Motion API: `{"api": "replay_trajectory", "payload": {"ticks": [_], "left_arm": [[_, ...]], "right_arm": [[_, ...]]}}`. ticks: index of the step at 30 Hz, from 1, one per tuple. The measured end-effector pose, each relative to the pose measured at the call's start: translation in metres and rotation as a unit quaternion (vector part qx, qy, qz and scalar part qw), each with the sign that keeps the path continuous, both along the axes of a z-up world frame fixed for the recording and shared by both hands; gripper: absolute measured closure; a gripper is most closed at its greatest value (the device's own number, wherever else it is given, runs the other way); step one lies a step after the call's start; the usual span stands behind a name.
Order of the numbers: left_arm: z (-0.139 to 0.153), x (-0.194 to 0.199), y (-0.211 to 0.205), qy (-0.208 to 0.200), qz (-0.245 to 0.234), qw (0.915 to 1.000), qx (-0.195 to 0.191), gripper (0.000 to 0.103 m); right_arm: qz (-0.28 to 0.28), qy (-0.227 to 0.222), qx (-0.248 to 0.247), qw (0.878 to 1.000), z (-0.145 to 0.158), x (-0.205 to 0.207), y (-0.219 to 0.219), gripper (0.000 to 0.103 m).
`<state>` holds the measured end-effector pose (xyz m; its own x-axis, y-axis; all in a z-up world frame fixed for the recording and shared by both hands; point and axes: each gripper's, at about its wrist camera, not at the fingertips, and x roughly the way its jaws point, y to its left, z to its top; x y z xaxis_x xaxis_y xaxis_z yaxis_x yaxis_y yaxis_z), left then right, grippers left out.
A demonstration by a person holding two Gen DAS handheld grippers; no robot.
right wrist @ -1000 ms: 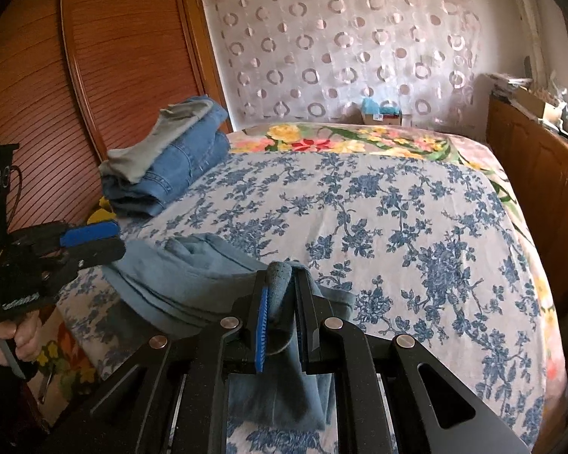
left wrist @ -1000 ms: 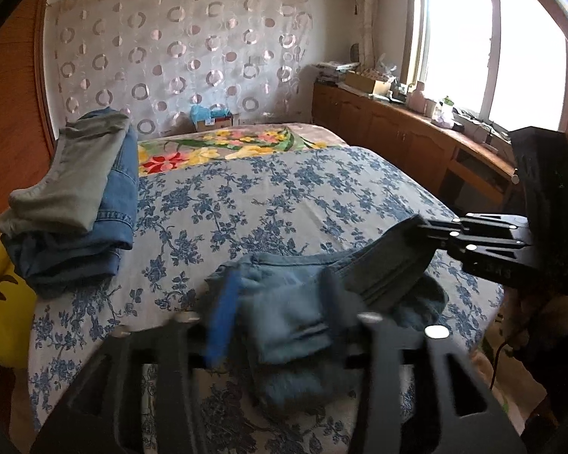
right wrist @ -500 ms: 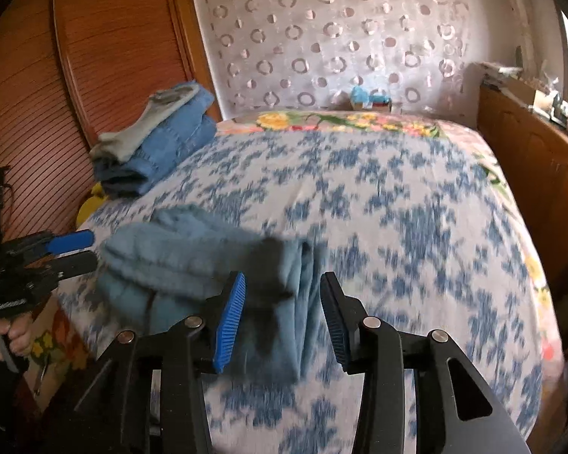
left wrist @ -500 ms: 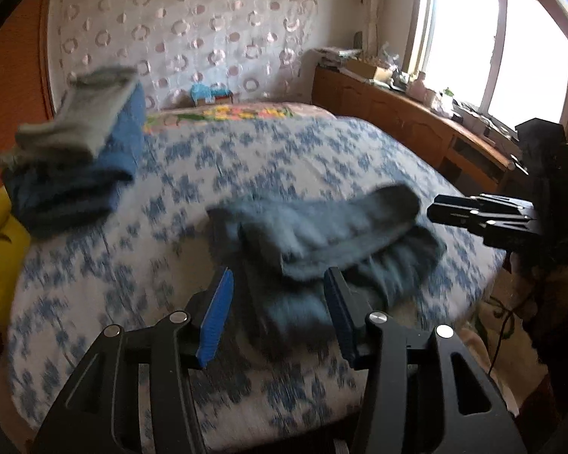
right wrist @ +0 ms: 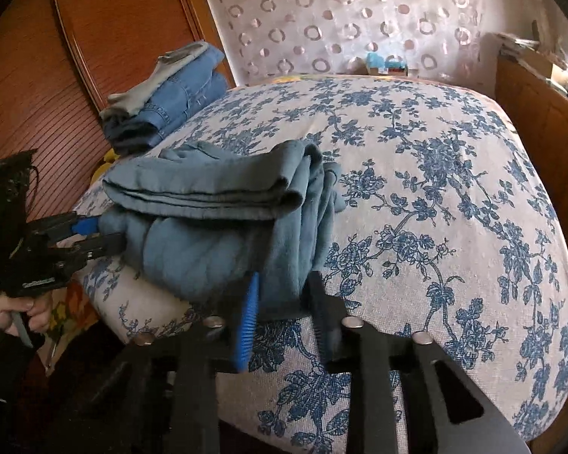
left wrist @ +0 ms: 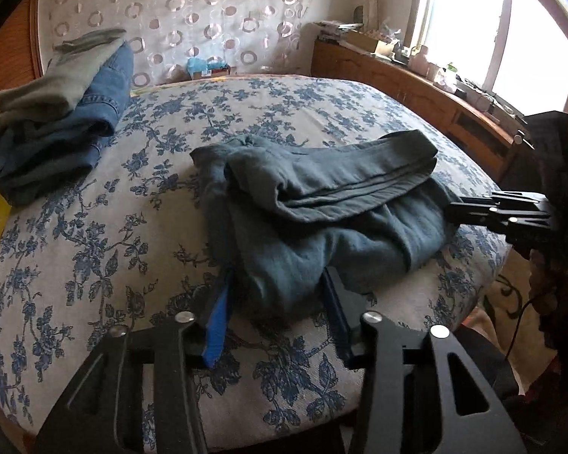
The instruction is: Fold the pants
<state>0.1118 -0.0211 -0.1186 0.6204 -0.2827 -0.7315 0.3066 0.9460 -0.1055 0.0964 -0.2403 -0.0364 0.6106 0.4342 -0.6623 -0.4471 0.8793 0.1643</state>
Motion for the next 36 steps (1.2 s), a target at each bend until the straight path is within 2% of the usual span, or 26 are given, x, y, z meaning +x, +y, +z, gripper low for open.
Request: {"api": "replay_trajectory", "payload": {"ticks": [1, 2, 3, 5, 7, 10, 16, 19, 21, 24, 26, 28, 33, 36], "left_arm": [[0.000, 0.000, -0.001, -0.002, 0.000, 1.0000, 0.002, 0.064], [0.001, -0.001, -0.001, -0.004, 0.000, 1.0000, 0.003, 0.070], [0.002, -0.002, -0.002, -0.007, -0.003, 1.0000, 0.004, 0.077], [0.003, -0.004, -0.003, -0.009, -0.006, 0.9999, 0.003, 0.084], [0.006, -0.008, -0.003, -0.011, -0.006, 0.9999, 0.000, 0.084], [0.012, -0.021, -0.002, -0.014, -0.013, 0.9997, -0.014, 0.085], [0.022, -0.036, -0.004, -0.019, -0.012, 0.9997, -0.010, 0.083], [0.026, -0.032, -0.001, -0.024, 0.000, 0.9997, -0.006, 0.065], [0.029, -0.031, 0.003, -0.028, 0.006, 0.9995, -0.012, 0.056], [0.031, -0.029, 0.007, -0.031, 0.007, 0.9994, -0.015, 0.053], [0.029, -0.028, 0.008, -0.031, 0.008, 0.9995, -0.008, 0.053], [0.024, -0.023, 0.008, -0.024, 0.010, 0.9997, -0.001, 0.053], [0.012, -0.006, 0.009, -0.010, 0.017, 0.9996, 0.020, 0.053], [0.009, 0.009, 0.011, 0.000, 0.017, 0.9998, 0.009, 0.053]], "right_arm": [[0.002, 0.001, 0.003, 1.000, 0.001, 0.000, -0.002, 0.095], [0.005, -0.002, -0.001, 1.000, 0.001, -0.001, -0.002, 0.098], [0.005, -0.007, -0.006, 1.000, 0.003, 0.000, -0.002, 0.098], [-0.013, -0.031, -0.016, 0.999, 0.011, -0.006, -0.007, 0.099], [-0.017, -0.038, -0.005, 0.999, 0.016, -0.010, -0.013, 0.099], [-0.006, -0.031, -0.016, 0.999, 0.013, -0.014, -0.011, 0.099], [0.006, -0.030, -0.012, 0.999, 0.015, -0.025, -0.010, 0.099], [0.010, -0.035, -0.025, 0.999, 0.018, -0.026, -0.006, 0.099], [0.012, -0.038, -0.027, 0.999, 0.022, -0.029, -0.004, 0.096], [0.009, -0.050, -0.033, 0.998, 0.025, -0.030, -0.002, 0.088], [0.011, -0.059, -0.036, 0.998, 0.028, -0.032, 0.000, 0.069], [0.015, -0.060, -0.039, 0.997, 0.027, -0.032, 0.003, 0.063], [0.017, -0.050, -0.052, 0.997, 0.018, -0.024, 0.010, 0.061], [0.021, -0.043, -0.055, 0.997, 0.015, -0.016, 0.016, 0.061]]}}
